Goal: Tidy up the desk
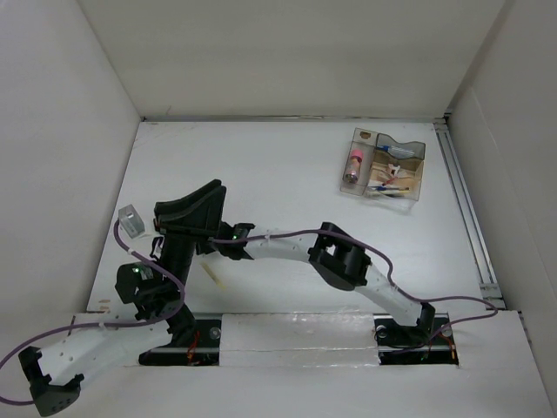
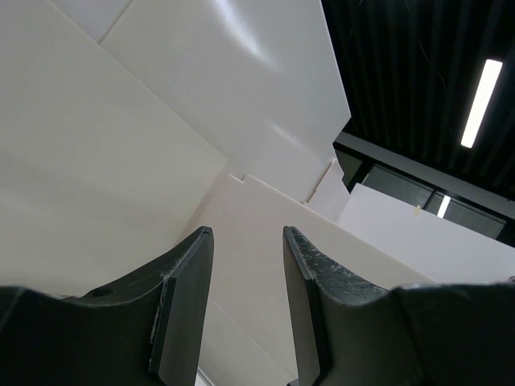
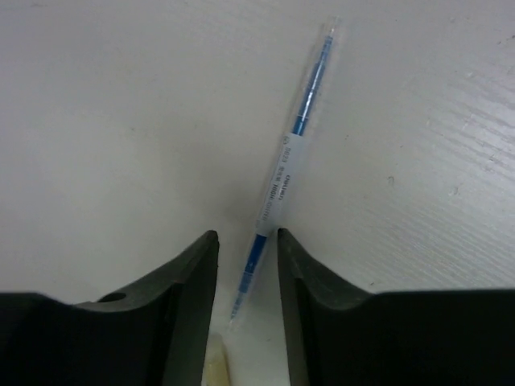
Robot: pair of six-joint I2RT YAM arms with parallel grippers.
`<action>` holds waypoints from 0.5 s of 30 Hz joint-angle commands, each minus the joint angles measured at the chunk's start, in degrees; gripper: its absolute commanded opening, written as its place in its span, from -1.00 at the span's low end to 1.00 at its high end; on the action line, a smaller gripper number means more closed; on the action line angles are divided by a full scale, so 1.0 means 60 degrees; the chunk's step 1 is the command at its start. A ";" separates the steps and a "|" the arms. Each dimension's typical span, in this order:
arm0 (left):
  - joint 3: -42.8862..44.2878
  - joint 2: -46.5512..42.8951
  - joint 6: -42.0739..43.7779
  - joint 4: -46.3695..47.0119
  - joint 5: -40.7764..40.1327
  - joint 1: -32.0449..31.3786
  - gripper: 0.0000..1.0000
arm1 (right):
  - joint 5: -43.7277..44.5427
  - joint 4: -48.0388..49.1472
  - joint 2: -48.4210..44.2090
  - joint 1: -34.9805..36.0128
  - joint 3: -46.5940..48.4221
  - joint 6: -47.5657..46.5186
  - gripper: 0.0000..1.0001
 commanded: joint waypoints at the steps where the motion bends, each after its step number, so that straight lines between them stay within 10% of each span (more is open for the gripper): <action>1: 0.0410 -0.0184 0.0240 0.0368 0.0264 -0.0064 -0.27 | 0.0963 -0.0695 0.0298 0.0072 0.0534 -0.0289 -0.18; 15: 0.0293 -0.0316 0.0358 0.0397 0.0162 -0.0064 -0.29 | 0.2635 -0.0289 -0.0593 -0.0352 -0.1117 0.0165 -1.00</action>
